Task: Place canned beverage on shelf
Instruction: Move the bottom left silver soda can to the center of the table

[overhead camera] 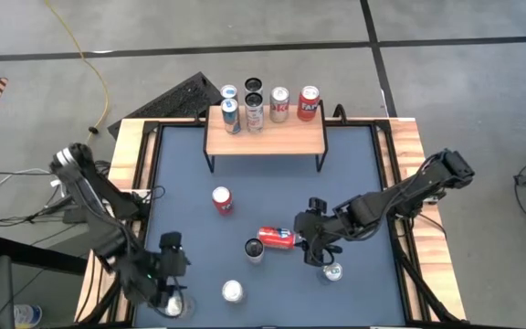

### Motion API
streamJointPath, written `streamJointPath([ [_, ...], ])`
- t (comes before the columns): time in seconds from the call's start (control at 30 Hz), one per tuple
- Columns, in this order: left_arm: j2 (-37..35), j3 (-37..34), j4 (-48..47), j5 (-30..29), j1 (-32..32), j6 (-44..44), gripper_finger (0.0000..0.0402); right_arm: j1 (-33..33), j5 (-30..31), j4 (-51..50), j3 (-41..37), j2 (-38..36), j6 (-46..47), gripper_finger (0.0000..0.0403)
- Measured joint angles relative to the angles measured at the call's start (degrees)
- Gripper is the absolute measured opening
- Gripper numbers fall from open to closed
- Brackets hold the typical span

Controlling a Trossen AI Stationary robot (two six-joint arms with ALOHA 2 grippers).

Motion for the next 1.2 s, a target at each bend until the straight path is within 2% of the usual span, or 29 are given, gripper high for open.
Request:
streamJointPath([
  [0.2, 8.51, 10.36, -5.48, 9.47, -0.53, -7.72, 0.0288, -0.75, 0.18, -1.13, 0.02, 1.45, -0.21, 0.0254],
  [0.33, 15.44, 21.63, -16.61, 15.01, -1.40, -11.80, 0.0288, -1.42, 0.17, -2.20, -0.08, 2.39, -0.65, 0.0254],
  [0.43, 19.93, 29.46, -22.75, 14.97, -2.08, -13.23, 0.0288, -2.28, 0.19, -2.15, 0.04, 2.92, -0.88, 0.0254],
  [0.53, 23.45, 34.01, -25.16, 12.57, -2.44, -12.64, 0.0288, -2.95, 0.44, -1.73, 0.00, 3.66, -0.86, 0.0254],
  [0.93, 25.40, 32.50, -23.85, 9.57, -4.58, -14.03, 0.0288, -3.45, 0.22, -2.52, -0.04, 6.10, -2.33, 0.0254],
  [1.2, 25.58, 32.45, -23.55, 7.63, -5.06, -9.13, 0.0288, -3.42, 0.17, -2.04, 0.00, 6.55, -2.28, 0.0254],
])
